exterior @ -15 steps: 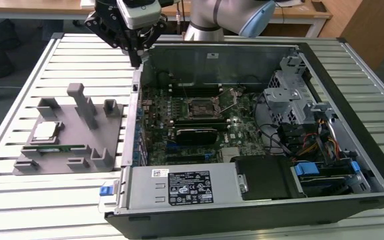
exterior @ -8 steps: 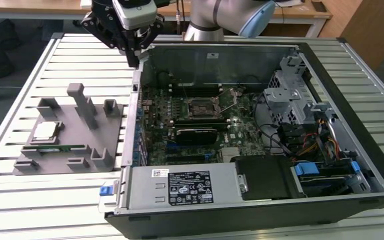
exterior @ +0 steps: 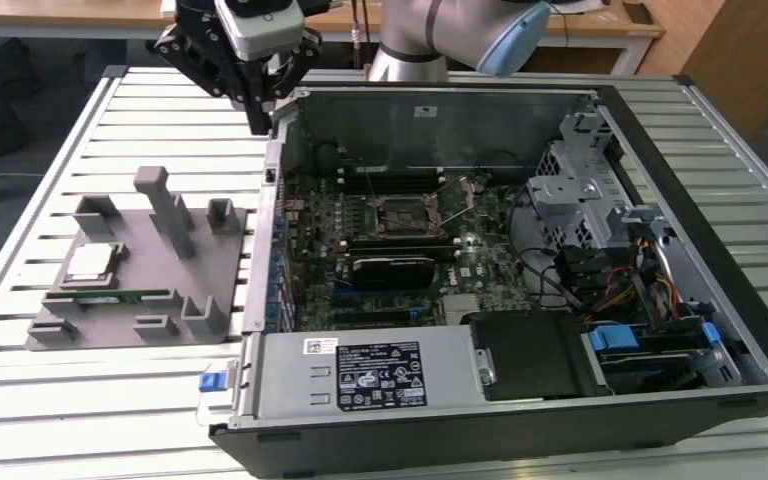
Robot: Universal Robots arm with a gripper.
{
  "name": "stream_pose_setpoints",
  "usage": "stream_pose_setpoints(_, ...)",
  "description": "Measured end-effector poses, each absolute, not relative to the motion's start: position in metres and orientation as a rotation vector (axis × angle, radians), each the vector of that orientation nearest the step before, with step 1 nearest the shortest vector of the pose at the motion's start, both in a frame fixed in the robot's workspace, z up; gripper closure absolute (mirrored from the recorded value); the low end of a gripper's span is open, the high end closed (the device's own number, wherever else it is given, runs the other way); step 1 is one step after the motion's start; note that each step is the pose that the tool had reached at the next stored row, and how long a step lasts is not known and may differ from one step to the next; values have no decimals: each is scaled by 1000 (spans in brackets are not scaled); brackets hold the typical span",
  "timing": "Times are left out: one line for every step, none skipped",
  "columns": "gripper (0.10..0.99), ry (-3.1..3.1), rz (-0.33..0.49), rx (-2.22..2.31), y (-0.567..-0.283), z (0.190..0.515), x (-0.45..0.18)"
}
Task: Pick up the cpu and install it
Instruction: 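Reach for the cpu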
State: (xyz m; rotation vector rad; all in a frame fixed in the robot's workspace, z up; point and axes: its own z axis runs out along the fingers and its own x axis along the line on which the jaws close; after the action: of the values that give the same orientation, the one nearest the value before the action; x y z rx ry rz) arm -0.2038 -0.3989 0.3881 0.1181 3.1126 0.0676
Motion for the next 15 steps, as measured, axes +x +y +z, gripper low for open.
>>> stream_pose_setpoints(980,3112,68,118,-399,388,-205)
stream_pose_setpoints(980,3112,68,118,-399,388,-207)
stream_pose_setpoints(980,3113,68,118,-399,388,-208)
stream_pose_setpoints(980,3113,68,118,-399,388,-210)
stream_pose_setpoints(980,3113,68,118,-399,388,-212)
stream_pose_setpoints(980,3112,68,118,-399,388,-214)
stream_pose_setpoints(980,3113,68,118,-399,387,-216)
stream_pose_setpoints(980,3113,68,118,-399,387,-218)
stream_pose_setpoints(980,3113,68,118,-399,387,-220)
stream_pose_setpoints(980,3113,68,118,-399,387,-221)
stream_pose_setpoints(980,3113,68,118,-399,387,-222)
stream_pose_setpoints(980,3113,68,118,-399,387,-223)
stream_pose_setpoints(980,3113,68,118,-399,387,-224)
stream_pose_setpoints(980,3114,68,118,-399,386,-225)
stream_pose_setpoints(980,3114,68,118,-399,386,-226)
